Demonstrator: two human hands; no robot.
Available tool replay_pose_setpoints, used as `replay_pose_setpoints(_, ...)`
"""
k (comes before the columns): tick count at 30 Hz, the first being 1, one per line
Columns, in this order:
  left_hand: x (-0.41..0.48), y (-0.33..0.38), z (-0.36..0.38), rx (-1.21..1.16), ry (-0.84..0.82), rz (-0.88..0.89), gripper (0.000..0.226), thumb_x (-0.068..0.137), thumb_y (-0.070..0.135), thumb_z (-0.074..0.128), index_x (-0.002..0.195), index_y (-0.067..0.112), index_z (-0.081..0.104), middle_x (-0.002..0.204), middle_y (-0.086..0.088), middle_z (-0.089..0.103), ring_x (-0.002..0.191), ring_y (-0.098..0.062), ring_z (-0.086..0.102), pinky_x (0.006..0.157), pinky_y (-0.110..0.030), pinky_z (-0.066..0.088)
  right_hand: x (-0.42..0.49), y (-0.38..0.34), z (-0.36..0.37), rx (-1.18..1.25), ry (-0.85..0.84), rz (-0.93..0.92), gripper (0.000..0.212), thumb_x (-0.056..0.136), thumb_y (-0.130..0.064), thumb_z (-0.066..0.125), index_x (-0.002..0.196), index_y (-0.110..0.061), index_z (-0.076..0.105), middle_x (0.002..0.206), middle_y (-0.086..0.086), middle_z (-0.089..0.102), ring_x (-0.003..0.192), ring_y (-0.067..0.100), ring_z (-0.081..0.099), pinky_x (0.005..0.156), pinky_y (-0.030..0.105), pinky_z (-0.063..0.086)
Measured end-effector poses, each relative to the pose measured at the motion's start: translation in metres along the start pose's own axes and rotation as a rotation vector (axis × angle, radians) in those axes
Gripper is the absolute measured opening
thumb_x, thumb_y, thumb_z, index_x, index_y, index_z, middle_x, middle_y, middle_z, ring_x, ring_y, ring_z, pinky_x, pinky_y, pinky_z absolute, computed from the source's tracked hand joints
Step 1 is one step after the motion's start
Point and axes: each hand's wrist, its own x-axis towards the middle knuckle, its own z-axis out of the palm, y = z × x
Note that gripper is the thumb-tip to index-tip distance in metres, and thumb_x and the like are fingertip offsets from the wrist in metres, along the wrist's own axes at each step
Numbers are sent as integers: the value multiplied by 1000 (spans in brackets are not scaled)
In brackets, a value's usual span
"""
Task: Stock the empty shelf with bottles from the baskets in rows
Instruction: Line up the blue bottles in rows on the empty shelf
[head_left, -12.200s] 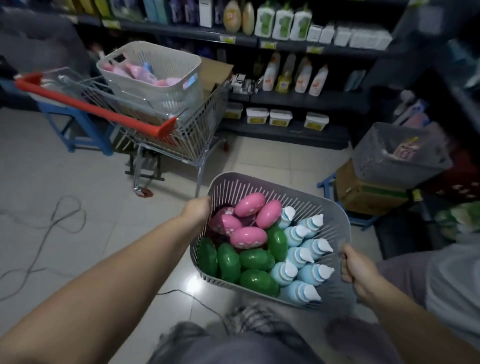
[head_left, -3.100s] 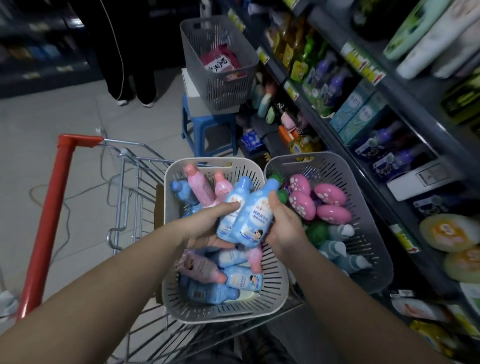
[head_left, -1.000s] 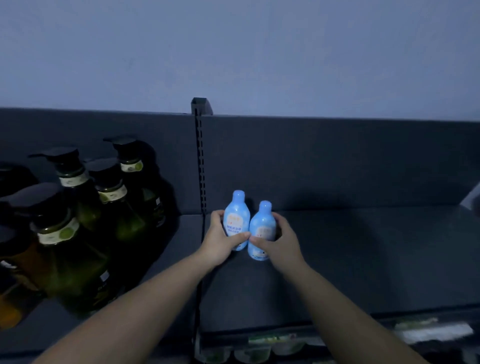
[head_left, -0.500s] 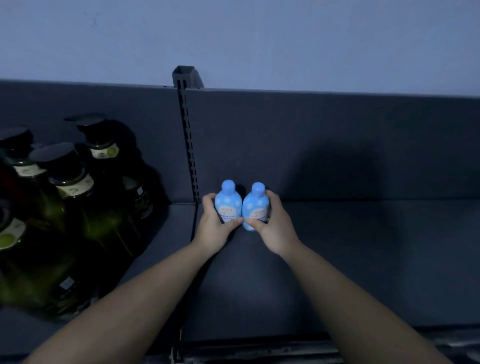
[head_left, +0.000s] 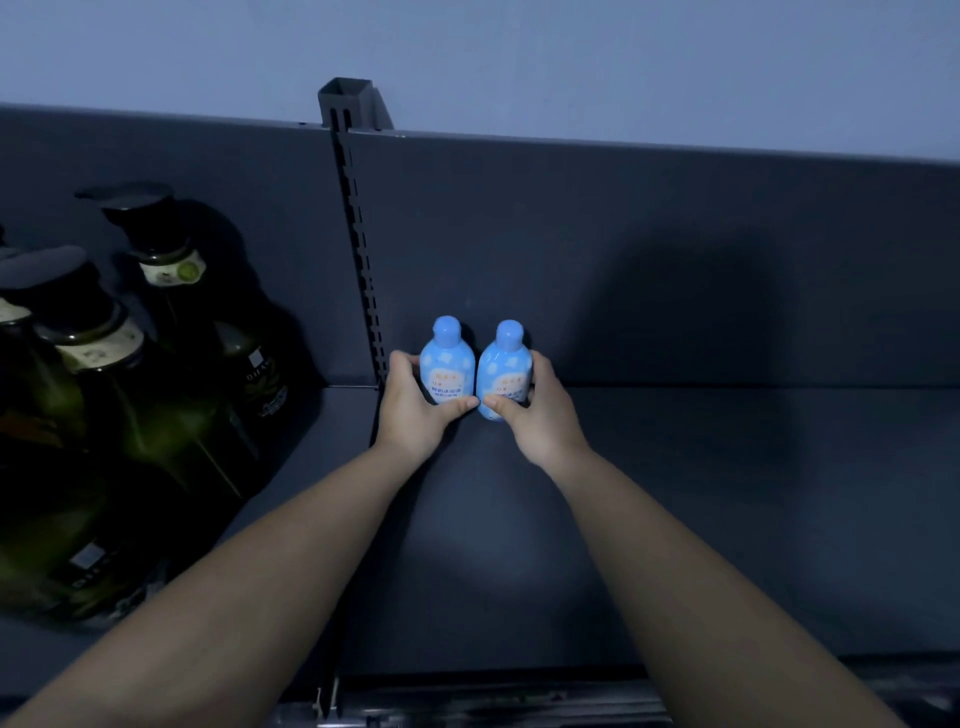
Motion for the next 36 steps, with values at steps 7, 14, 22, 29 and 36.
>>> replay_pose_setpoints(7,-2,-3,6,0,32,-19,63,67,28,90,100,22,37,99,9,56,88,-1,56,67,-18,42,4,0,-5,-43,-8,39,60,85,-24,73,136,-29,42,118,-14,59,107,6,58,89,23,45)
replay_pose_setpoints(14,5,-8,4,22,24,-5,62,68,29,89,99,23,36,110,0,56,98,-14,57,74,-23,44,9,3,-11,-76,11,40,60,85,-24,73,136,-27,42,123,-9,59,111,10,57,95,28,45)
replay_pose_setpoints(22,8,-7,6,74,80,-11,62,72,30,86,106,21,35,118,1,35,109,-17,44,89,-28,38,14,3,-10,-185,22,27,62,83,-29,74,136,-21,43,127,-2,50,112,13,54,98,34,46)
replay_pose_setpoints(29,6,-9,11,88,67,-16,62,72,29,86,106,20,34,116,1,36,111,-22,47,95,-36,44,10,16,-19,-213,54,111,38,87,-15,71,114,-15,43,110,-2,62,101,14,63,89,32,51)
replay_pose_setpoints(36,13,-7,8,95,85,-6,63,72,30,86,105,20,34,115,0,36,110,-22,46,93,-36,44,10,9,-2,-62,105,167,58,76,-4,65,126,-17,38,115,-2,57,103,13,61,83,27,50)
